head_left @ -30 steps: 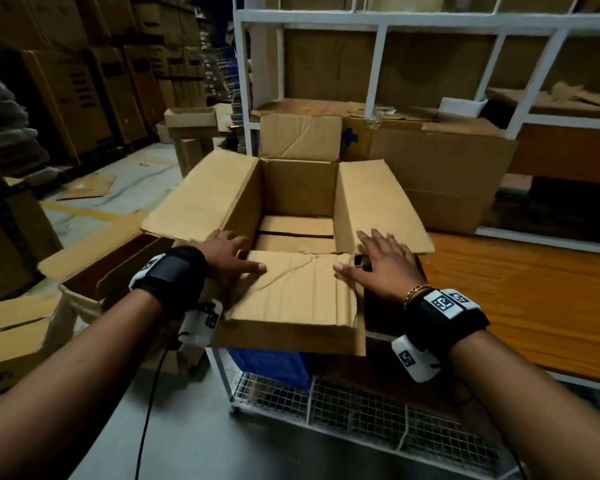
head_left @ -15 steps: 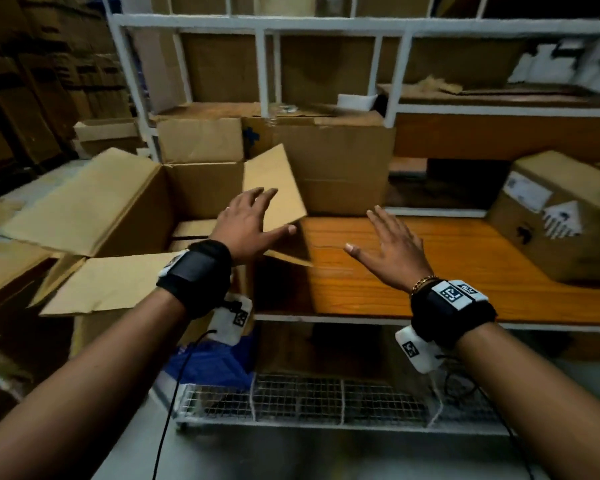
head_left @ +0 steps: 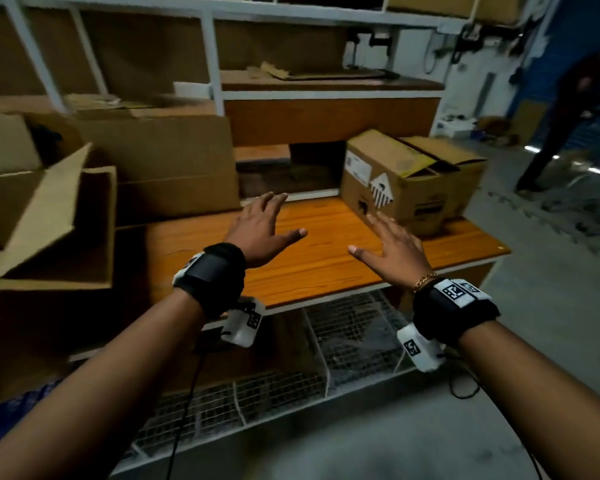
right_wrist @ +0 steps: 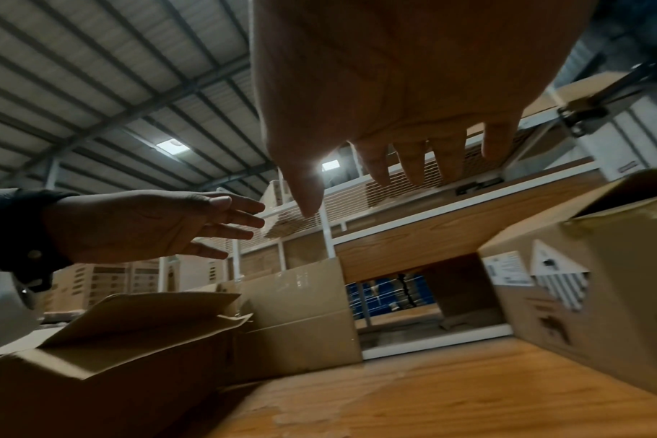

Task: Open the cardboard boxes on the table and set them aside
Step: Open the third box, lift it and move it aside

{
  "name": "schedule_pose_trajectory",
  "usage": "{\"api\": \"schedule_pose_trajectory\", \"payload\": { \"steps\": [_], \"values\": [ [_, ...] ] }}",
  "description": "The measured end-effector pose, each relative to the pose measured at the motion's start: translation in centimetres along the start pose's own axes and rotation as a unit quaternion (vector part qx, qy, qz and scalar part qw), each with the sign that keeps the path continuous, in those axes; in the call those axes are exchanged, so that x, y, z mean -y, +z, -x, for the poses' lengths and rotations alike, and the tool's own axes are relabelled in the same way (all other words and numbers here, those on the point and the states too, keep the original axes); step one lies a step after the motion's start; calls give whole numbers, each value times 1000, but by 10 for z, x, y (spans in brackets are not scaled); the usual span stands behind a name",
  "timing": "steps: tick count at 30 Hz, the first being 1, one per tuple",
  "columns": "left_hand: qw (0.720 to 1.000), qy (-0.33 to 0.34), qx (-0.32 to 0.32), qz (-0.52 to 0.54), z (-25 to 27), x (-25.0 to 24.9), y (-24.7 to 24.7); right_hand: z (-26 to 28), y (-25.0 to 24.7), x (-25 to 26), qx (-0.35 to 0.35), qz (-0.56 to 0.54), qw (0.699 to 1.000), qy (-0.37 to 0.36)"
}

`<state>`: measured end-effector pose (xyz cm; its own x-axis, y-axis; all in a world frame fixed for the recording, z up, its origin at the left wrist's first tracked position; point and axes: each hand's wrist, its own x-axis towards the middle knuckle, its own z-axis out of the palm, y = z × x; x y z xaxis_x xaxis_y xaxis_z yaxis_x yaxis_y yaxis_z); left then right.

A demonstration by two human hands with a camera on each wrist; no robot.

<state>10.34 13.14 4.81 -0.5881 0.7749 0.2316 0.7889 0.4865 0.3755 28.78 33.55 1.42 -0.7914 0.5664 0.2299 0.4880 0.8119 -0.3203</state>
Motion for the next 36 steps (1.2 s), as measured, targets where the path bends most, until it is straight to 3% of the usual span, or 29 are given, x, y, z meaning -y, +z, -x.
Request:
{"api": "schedule_pose_trajectory", "payload": {
  "steps": [6, 16, 24, 31, 36],
  "values": [
    [999, 28, 17, 10, -79, -58, 51, -39, -10, -86, 0, -9, 998, 58],
    [997, 16, 60, 55, -233, -95, 123, -150, -3, -180, 6, -41, 995, 96],
    [994, 11, 81, 66, -299, -133, 174, -237, -26, -249, -24, -123, 985, 122],
    [995, -36, 79, 54, -358, -175, 210, -317, -30, -323, -53, -102, 991, 68],
    [994, -78, 61, 42, -393, -202, 234, -354, -30, -361, -18, -77, 996, 35]
  ]
}}
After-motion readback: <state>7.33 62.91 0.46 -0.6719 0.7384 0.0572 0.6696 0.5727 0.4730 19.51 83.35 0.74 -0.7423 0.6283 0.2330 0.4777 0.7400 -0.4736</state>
